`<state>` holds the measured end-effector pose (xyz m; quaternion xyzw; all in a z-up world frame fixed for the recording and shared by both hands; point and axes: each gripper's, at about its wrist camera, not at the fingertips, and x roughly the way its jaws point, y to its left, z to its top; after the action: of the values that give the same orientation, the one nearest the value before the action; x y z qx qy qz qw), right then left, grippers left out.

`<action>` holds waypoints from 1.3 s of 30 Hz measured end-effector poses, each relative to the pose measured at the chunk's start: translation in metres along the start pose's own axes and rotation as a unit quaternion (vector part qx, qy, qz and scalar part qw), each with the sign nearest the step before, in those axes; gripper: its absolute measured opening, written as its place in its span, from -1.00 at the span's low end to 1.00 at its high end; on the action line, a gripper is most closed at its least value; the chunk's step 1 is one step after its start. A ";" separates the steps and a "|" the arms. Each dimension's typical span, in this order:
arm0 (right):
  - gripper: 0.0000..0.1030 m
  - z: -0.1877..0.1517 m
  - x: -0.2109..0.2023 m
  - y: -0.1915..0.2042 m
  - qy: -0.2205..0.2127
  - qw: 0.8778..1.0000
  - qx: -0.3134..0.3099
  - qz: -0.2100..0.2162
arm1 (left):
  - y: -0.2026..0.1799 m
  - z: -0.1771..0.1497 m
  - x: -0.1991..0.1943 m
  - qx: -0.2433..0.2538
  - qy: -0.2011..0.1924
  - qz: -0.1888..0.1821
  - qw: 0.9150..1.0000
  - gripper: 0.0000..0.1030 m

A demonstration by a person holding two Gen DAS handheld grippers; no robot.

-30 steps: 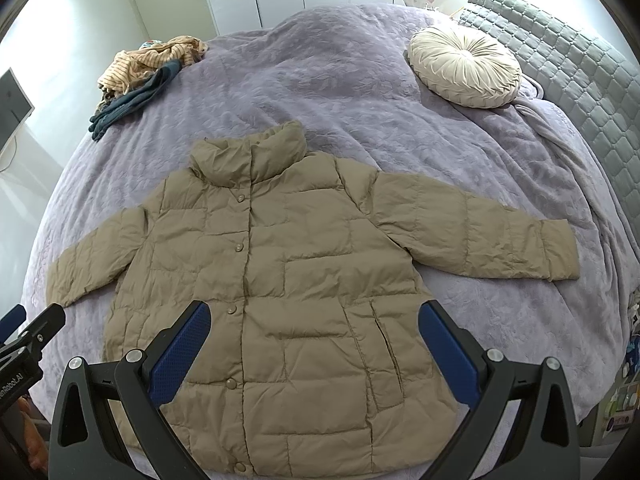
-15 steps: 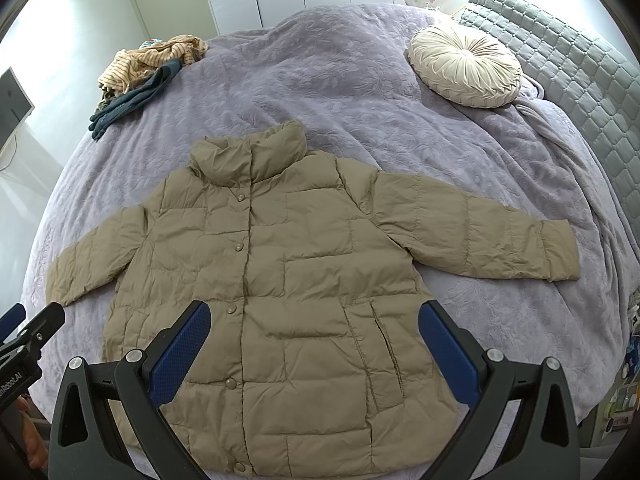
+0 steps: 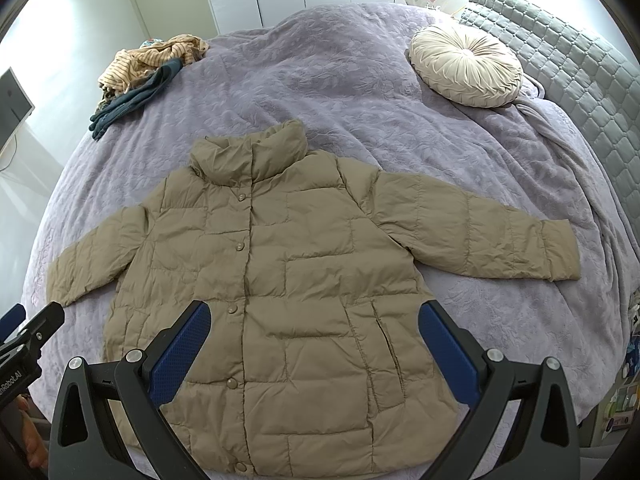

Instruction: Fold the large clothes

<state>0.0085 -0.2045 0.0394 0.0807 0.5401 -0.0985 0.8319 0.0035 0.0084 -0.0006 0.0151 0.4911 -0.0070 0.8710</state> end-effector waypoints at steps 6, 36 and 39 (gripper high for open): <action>1.00 0.000 0.000 0.000 0.001 1.000 0.000 0.000 | 0.000 0.001 0.000 0.000 0.001 -0.001 1.000 1.00; 1.00 -0.017 0.020 0.027 0.052 0.999 -0.007 0.008 | 0.021 -0.011 0.019 -0.012 0.035 -0.025 0.999 1.00; 1.00 -0.023 0.030 0.040 0.073 0.997 -0.007 0.014 | 0.039 -0.017 0.032 -0.025 0.053 -0.037 0.998 1.00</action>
<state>0.0100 -0.1630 0.0037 0.0893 0.5988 -0.0767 0.7922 0.0063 0.0482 -0.0363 -0.0243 0.5364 -0.0262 0.8432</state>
